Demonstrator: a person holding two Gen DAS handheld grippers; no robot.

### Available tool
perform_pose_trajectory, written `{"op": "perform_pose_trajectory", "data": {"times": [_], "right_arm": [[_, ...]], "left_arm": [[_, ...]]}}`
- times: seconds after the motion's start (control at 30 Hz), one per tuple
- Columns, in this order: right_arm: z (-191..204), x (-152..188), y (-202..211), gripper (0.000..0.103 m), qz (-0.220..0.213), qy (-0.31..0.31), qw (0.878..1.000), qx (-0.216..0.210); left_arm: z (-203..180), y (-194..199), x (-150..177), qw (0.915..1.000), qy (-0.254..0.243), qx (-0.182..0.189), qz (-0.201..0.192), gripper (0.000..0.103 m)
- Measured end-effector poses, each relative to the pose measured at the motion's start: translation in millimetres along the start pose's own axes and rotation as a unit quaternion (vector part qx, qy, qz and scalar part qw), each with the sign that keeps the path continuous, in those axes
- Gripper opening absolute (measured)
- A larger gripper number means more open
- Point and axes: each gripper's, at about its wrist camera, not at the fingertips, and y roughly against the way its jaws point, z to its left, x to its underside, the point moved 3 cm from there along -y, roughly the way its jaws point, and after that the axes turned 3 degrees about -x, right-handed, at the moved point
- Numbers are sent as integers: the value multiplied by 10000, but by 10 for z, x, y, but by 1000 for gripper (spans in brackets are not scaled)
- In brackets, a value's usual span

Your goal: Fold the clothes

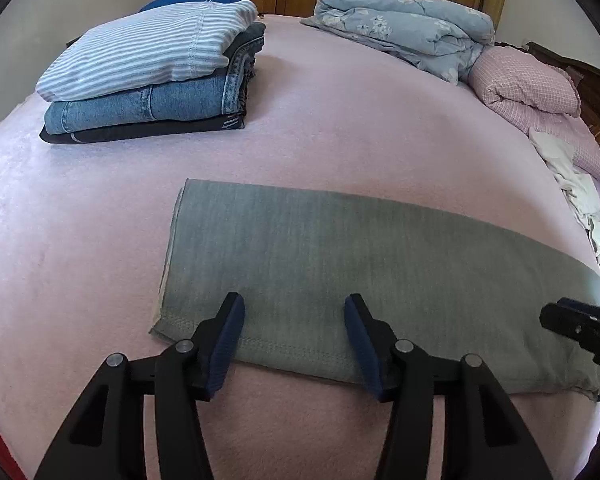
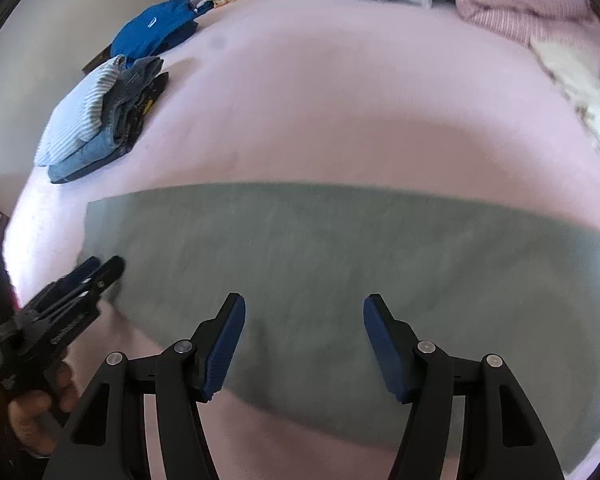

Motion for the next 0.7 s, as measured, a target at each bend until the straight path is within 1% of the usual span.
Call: {"op": "perform_pose_trajectory", "data": {"times": [0.03,0.13,0.27,0.37,0.47,0.6,0.7], "right_arm": [[-14,-6,-31,62,29,26,10000,78],[-123,60,-199,62,420,-68,9990,101],[-103,38,-166,62,374,57,9992,92],[-206,8,-23,62,126,-59,9999,89],[-509,3,101,62,3,-269,9989,379],[-1154,68,212,62,-62,-1031,9918,757],[-1556,152,236,62,-24,-1551,9843,843]], "left_arm": [[-10,-6,-2,10000,-8,-5,0,50],[-11,-12,-1,10000,-10,-3,-2,50],[-1,-15,-8,10000,27,39,17,51],[4,-14,-9,10000,34,66,20,52],[4,-9,-9,10000,32,73,24,53],[-15,-2,2,10000,-4,47,11,54],[-25,2,7,10000,2,35,7,55]]}}
